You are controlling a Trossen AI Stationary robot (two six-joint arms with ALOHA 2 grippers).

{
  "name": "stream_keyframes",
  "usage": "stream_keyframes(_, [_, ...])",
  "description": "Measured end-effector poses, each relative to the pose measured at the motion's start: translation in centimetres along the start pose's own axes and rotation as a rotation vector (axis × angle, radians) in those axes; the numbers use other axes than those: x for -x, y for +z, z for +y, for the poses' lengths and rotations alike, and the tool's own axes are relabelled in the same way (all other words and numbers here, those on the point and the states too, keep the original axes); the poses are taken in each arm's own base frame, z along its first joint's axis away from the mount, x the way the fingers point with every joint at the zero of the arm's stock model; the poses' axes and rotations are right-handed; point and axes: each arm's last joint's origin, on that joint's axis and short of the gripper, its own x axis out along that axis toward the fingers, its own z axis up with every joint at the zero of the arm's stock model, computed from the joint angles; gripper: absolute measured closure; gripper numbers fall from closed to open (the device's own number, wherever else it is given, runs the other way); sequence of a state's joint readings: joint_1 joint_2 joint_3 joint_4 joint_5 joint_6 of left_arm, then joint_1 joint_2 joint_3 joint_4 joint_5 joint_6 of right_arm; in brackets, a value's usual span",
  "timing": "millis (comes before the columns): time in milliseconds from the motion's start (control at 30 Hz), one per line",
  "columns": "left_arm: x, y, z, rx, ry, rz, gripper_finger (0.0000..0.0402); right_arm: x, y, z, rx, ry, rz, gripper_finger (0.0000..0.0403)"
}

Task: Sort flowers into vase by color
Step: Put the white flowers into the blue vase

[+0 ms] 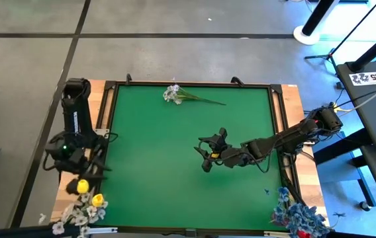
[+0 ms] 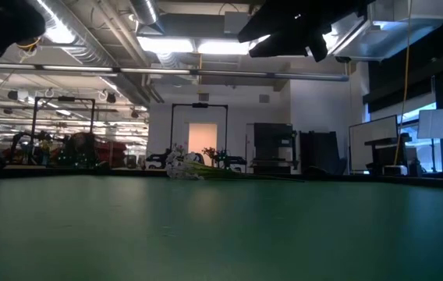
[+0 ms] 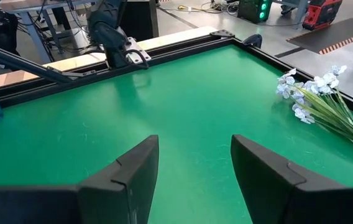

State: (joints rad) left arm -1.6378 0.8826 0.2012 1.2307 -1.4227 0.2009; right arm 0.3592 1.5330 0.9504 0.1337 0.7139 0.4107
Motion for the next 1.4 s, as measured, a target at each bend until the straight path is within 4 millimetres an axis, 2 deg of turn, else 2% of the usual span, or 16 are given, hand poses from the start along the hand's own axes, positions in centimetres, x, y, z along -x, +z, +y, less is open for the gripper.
stream_keyframes(233, [-2.4, 0.0, 1.1, -0.114, 0.198, -0.041, 0.0261, -1.0, 0.1, -0.9, -0.003, -0.024, 0.015, 0.0203])
stream_keyframes(467, [-3.8, -0.1, 2.1, -0.154, 0.356, -0.057, 0.0261, -5.1, 0.4, -4.3, 0.015, -0.006, 0.096, 0.0203])
stream_keyframes(600, [-4.5, -0.1, 2.7, -0.155, 0.414, -0.073, 0.0261, -8.3, 0.7, -7.1, 0.139, -0.066, 0.152, 0.0203])
stream_keyframes(700, [-5.2, -0.3, 3.2, -0.136, 0.463, -0.092, 0.0261, -10.8, 1.0, -10.3, 0.194, -0.17, 0.229, 0.0203])
stream_keyframes(800, [-5.8, -0.6, 3.7, -0.114, 0.5, -0.108, 0.0261, -12.6, 0.6, -14.5, 0.186, -0.276, 0.35, 0.0203])
stream_keyframes(933, [-6.2, -1.1, 4.1, -0.082, 0.527, -0.119, 0.0261, -13.8, -0.5, -20.0, 0.13, -0.312, 0.475, 0.0203])
stream_keyframes(1067, [-6.2, -1.2, 4.1, -0.073, 0.526, -0.119, 0.0261, -14.7, -2.4, -24.3, 0.052, -0.265, 0.584, 0.0203])
stream_keyframes(1233, [-6.2, -1.2, 4.1, -0.058, 0.526, -0.123, 0.0261, -15.6, -4.1, -26.8, 0.005, -0.264, 0.632, 0.021])
stream_keyframes(1400, [-6.3, -1.3, 4.1, -0.04, 0.528, -0.128, 0.0261, -15.9, -4.4, -27.0, 0.053, -0.269, 0.638, 0.0266])
